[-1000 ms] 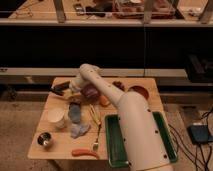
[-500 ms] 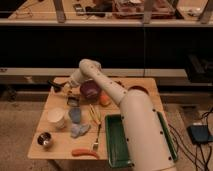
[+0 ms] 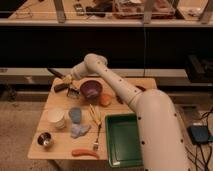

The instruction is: Wipe purple bowl with brush

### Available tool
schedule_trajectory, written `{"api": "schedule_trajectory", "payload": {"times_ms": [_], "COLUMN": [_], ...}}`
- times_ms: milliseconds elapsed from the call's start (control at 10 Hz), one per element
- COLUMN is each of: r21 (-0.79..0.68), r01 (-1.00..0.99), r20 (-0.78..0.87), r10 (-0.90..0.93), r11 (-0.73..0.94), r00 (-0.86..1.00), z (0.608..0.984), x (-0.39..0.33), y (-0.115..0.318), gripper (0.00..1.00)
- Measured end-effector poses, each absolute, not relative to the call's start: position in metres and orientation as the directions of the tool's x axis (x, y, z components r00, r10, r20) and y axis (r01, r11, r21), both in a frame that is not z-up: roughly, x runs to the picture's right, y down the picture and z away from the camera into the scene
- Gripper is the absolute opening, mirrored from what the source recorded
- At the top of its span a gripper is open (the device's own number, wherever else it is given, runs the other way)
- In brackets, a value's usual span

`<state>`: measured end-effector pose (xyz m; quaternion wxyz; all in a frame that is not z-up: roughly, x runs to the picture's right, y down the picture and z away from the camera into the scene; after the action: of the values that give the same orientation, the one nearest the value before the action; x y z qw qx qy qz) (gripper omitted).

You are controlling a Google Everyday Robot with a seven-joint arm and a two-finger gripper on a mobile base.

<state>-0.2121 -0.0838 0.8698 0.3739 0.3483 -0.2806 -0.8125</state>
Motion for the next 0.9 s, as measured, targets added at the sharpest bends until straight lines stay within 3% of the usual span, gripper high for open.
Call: {"api": "schedule_trajectory", "payload": {"times_ms": [300,900], "r21": [0.695,0.692], "r01": [0.481,0.48], "r20": [-0.389,-0.394], "r10": [-0.842,-0.84], "r11": [-0.534,-0.539], "r00": [-0.373,-0.373], "z": [0.865,0.865], "x": [-0.162,-0.163], "y": [-0.092,-0.091], "gripper": [0.0,0.0]}}
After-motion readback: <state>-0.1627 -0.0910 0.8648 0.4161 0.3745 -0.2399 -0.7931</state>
